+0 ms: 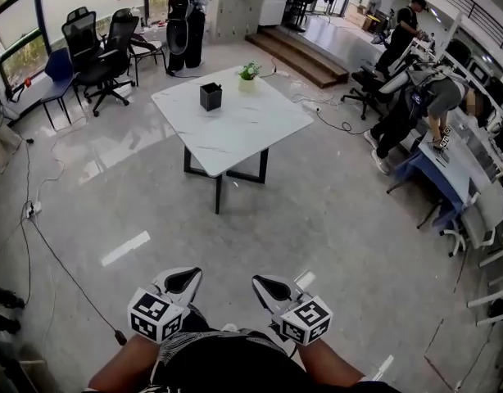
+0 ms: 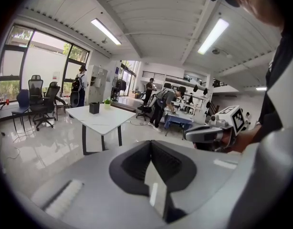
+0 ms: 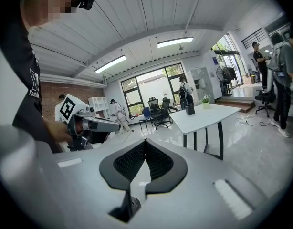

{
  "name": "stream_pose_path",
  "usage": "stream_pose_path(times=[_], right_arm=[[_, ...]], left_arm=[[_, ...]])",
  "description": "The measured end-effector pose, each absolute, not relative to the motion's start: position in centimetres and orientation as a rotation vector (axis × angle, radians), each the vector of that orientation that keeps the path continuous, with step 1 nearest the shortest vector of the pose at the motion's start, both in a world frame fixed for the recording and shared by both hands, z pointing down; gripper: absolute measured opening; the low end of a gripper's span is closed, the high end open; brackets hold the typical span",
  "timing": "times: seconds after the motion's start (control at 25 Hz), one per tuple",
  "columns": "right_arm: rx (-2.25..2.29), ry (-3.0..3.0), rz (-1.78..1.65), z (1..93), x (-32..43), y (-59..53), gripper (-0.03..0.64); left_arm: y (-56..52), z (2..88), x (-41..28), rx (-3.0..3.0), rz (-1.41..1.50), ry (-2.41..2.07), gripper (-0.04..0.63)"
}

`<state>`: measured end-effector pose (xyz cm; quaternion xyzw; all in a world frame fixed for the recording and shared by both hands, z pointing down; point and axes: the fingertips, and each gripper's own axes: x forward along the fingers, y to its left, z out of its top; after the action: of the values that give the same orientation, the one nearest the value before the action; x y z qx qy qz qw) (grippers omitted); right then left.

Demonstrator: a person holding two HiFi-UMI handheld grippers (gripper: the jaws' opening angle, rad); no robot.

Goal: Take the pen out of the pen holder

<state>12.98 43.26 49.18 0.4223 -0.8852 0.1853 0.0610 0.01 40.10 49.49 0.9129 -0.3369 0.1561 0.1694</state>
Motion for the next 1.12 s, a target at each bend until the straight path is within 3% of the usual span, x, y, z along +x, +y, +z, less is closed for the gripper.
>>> stream_pose_path(times=[0.4,1.12], right_arm=[[1.264,-2.675,0.58,49.9,12.2,39.3,0.0],[1.347,-2.621,0.548,48.6,7.4,22.0,0.0]], left_arm=[[36.4,50.3,-0.2,2.582,0.448,-0.945,0.057],[17.8,48.2,-4.0,2.657,0.396,-0.871,0.057]])
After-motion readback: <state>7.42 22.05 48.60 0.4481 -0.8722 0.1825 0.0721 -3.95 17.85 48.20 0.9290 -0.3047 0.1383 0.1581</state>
